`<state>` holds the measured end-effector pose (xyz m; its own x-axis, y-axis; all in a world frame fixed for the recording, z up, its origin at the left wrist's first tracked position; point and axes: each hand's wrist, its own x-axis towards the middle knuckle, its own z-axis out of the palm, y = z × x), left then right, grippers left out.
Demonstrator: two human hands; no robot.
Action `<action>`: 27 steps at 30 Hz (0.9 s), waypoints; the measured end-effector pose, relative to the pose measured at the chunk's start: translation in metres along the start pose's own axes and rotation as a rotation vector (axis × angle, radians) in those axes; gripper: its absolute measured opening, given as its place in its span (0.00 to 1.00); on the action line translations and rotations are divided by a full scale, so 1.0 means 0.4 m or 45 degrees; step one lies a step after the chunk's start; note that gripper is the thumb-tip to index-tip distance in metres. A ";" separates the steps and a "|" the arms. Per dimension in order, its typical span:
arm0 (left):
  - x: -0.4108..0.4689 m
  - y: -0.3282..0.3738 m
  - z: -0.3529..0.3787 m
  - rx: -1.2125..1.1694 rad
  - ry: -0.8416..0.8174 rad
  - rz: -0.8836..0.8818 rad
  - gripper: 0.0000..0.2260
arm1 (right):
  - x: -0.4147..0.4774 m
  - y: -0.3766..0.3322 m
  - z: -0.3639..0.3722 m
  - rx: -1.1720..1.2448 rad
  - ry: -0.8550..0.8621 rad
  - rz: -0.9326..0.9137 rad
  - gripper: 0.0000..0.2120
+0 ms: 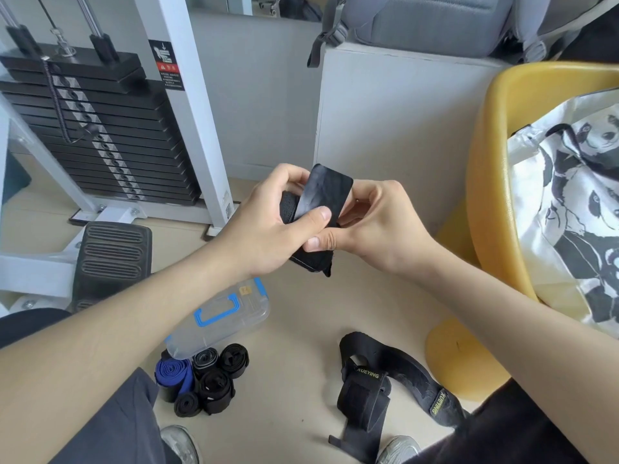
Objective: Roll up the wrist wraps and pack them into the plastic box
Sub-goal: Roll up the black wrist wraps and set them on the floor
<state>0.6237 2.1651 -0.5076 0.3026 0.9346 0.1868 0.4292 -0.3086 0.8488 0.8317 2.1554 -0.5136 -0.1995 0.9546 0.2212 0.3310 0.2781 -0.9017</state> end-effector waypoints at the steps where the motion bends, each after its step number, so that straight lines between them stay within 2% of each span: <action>1: -0.001 0.001 0.001 -0.002 0.011 0.002 0.23 | 0.001 0.001 -0.003 0.032 -0.032 0.011 0.25; 5: -0.013 0.009 0.006 -0.051 0.069 0.053 0.23 | 0.016 0.017 -0.043 0.269 -0.197 0.186 0.16; 7: -0.018 0.016 0.014 -0.043 0.094 0.100 0.27 | 0.027 0.023 -0.051 0.361 -0.217 0.323 0.12; 8: -0.021 0.021 0.020 -0.018 0.098 0.129 0.30 | 0.029 0.025 -0.045 0.403 -0.264 0.361 0.15; 11: -0.029 0.025 0.038 0.082 0.078 0.235 0.37 | 0.016 0.021 -0.001 0.536 -0.586 0.450 0.26; 13: -0.027 0.017 0.041 0.109 0.060 0.241 0.39 | 0.008 0.016 0.022 0.446 -0.668 0.480 0.29; 15: -0.018 0.001 0.035 0.096 0.034 0.154 0.40 | 0.006 0.010 0.033 0.223 -0.544 0.368 0.25; 18: -0.005 -0.029 0.028 0.119 -0.108 0.060 0.41 | 0.004 0.007 0.037 -0.004 -0.310 0.139 0.12; 20: -0.003 -0.043 0.029 0.143 -0.225 0.047 0.40 | -0.004 0.014 0.037 -0.234 -0.236 -0.002 0.15; 22: -0.002 -0.055 0.026 0.203 -0.317 0.026 0.42 | -0.014 0.013 0.041 -0.371 -0.189 -0.042 0.19; 24: -0.001 -0.061 0.017 0.267 -0.370 -0.007 0.42 | -0.025 0.009 0.048 -0.384 -0.106 -0.027 0.24; 27: 0.000 -0.062 0.010 0.307 -0.324 0.002 0.34 | -0.034 0.003 0.056 -0.253 0.127 0.034 0.27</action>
<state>0.6164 2.1719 -0.5305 0.4926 0.8696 0.0331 0.6081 -0.3711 0.7018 0.8141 2.1405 -0.5257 -0.0994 0.9651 0.2423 0.5120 0.2584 -0.8192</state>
